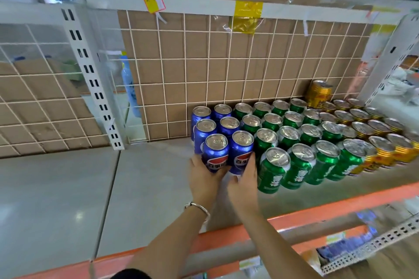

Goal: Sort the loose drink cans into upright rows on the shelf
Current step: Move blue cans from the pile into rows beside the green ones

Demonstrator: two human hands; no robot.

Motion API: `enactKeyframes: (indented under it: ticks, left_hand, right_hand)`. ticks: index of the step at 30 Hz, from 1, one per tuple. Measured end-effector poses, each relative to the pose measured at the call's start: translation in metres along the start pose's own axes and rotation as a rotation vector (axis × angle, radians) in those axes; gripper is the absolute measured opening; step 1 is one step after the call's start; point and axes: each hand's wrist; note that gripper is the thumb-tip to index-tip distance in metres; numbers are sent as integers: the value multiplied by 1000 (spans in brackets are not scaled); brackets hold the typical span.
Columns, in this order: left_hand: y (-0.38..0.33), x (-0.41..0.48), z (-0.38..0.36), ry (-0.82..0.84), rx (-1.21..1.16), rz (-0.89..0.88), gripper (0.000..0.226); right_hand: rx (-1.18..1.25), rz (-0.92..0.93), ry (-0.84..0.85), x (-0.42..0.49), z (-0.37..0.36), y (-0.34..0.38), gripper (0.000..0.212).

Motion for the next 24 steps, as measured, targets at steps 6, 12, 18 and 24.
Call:
enactKeyframes:
  ticks: [6, 12, 18, 24]
  left_hand:
    - [-3, -2, -3, -4, 62, -4, 70]
    - [4, -19, -2, 21, 59, 51, 39]
    - [0, -50, 17, 143, 137, -11, 48]
    - [6, -81, 56, 198, 326, -52, 44]
  right_hand:
    - [-99, -24, 167, 1, 12, 10, 89]
    - [-209, 28, 299, -18, 22, 9, 87]
    - [-122, 3, 537, -38, 20, -7, 70]
    - [-193, 84, 576, -60, 14, -1, 62]
Point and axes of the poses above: each hand's wrist, its own x-axis towards the middle knuckle, its own z-axis out of the back of the hand, y = z × x, and after that the axes turned 9 degrees about x, right-handed
